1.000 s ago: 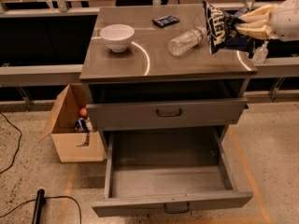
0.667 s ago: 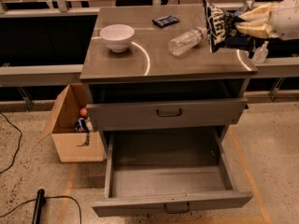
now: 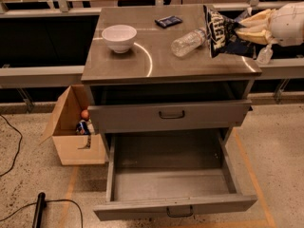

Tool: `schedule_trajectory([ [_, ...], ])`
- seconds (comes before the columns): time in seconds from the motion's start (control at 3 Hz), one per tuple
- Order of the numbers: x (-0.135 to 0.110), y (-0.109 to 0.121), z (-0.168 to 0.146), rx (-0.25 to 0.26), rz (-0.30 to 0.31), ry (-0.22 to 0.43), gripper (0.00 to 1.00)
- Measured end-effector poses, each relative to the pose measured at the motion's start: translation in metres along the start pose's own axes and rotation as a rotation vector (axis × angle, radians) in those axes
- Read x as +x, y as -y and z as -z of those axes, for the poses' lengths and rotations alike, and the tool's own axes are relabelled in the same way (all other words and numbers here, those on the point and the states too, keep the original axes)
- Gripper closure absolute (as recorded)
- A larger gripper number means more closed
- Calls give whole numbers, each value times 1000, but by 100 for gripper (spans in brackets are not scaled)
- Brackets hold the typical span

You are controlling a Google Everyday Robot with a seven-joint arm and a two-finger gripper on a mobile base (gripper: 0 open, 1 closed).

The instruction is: Pick blue chip bag from middle drawer and place on counter

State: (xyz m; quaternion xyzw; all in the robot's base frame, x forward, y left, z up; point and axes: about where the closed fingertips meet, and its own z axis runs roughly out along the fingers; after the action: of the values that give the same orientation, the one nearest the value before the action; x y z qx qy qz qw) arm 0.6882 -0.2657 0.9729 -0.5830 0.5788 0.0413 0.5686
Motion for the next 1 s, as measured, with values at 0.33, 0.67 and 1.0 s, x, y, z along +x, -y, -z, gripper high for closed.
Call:
schedule_trajectory([
  [0.33,18,-3,-17,22,-37,-17,55],
  [0.67,29,-3,-31,39,-57,-21,77],
  [1.0,34,0,-47,55,-64,-13,78],
])
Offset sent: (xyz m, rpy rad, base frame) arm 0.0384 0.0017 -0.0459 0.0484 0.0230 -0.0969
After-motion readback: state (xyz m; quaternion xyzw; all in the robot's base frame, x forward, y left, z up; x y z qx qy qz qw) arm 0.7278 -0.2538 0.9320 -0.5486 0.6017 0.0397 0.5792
